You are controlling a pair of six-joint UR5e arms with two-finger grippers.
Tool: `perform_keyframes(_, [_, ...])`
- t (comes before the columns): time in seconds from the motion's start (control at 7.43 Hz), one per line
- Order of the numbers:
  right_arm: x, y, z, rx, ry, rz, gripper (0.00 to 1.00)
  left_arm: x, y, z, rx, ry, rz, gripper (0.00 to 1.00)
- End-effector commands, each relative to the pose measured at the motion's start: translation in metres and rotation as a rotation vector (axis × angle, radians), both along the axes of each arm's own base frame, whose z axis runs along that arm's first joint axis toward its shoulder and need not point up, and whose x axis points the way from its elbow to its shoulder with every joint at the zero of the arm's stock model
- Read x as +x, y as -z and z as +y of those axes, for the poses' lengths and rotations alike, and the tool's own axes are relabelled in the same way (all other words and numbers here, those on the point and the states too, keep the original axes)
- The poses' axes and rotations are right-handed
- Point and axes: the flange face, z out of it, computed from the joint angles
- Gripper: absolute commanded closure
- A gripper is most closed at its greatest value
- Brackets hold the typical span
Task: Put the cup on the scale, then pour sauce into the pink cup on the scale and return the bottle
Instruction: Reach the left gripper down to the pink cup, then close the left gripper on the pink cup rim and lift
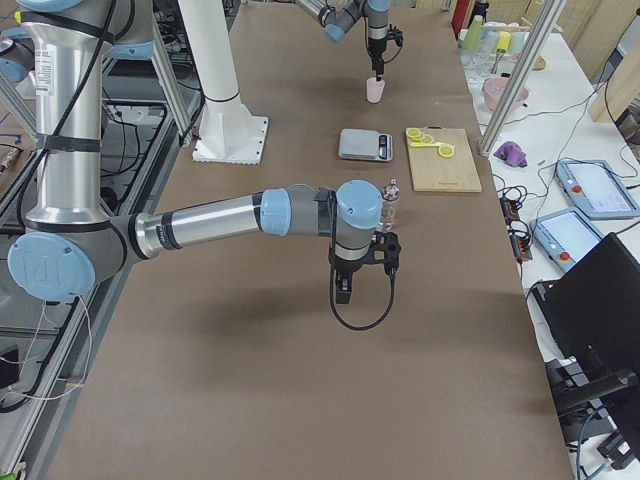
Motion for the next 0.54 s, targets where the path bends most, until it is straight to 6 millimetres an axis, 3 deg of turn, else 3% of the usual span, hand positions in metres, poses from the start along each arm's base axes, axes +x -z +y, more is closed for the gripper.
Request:
perform_keyframes(0.0, [0.0001, 0.0024, 0.0, 0.004, 0.0, 0.002, 0.0, 0.0015, -0.0008, 0.0013, 0.001, -0.008, 0.003, 0.2])
perform_keyframes(0.4, [-0.0005, 0.0029, -0.0007, 0.006, 0.002, 0.003, 0.0, 0.0073, -0.0024, 0.0039, -0.001, -0.021, -0.002, 0.25])
